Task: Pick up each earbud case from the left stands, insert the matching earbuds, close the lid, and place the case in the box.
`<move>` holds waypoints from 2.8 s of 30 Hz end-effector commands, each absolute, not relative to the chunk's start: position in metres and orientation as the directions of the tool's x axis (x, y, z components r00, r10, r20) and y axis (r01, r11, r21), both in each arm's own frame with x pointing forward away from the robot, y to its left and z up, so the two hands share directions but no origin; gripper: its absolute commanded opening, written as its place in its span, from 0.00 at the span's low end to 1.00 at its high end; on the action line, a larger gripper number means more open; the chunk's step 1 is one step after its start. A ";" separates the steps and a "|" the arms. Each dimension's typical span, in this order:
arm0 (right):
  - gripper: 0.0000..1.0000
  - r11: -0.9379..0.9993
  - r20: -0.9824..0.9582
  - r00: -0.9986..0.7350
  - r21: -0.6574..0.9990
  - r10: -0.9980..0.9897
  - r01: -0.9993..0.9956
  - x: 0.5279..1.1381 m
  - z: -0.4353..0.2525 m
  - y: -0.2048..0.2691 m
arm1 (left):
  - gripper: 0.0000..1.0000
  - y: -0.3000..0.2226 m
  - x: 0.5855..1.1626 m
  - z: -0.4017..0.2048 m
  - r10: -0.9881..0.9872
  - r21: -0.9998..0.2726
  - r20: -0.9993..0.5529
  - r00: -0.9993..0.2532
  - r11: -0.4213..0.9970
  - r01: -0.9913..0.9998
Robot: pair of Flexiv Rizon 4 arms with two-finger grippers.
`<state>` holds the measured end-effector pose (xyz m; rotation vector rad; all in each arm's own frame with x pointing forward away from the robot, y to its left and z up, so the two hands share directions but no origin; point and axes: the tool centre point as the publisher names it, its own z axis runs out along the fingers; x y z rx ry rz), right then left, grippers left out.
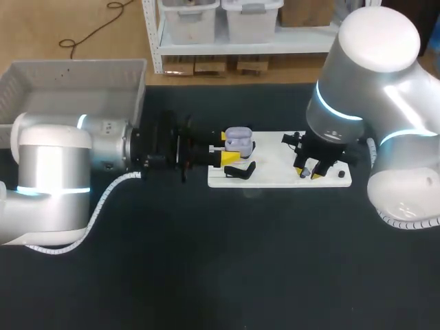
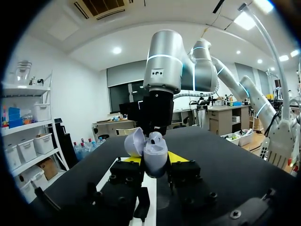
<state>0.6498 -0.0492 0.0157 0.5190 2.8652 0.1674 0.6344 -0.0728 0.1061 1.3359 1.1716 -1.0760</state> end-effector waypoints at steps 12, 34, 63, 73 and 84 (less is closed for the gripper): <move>0.00 0.930 -0.186 -0.914 0.149 0.361 0.337 0.652 0.013 -0.050 | 0.00 -0.073 0.633 0.105 0.084 0.132 -0.988 0.132 -0.007 0.991; 0.00 0.916 -0.121 -0.914 0.164 0.387 0.366 0.640 0.092 -0.055 | 0.00 -0.073 0.633 0.105 0.084 0.132 -0.988 0.132 -0.007 0.991; 0.00 0.995 -0.044 -0.999 0.101 0.011 0.007 0.599 0.200 0.041 | 0.00 -0.073 0.633 0.105 0.084 0.132 -0.988 0.132 -0.007 0.991; 0.00 0.995 -0.036 -0.999 0.104 -0.005 -0.009 0.598 0.197 0.046 | 0.00 -0.073 0.633 0.105 0.084 0.132 -0.988 0.132 -0.007 0.991; 0.00 0.995 -0.048 -0.999 0.097 -0.024 -0.029 0.600 0.199 0.050 | 0.00 -0.073 0.633 0.105 0.084 0.132 -0.988 0.132 -0.007 0.991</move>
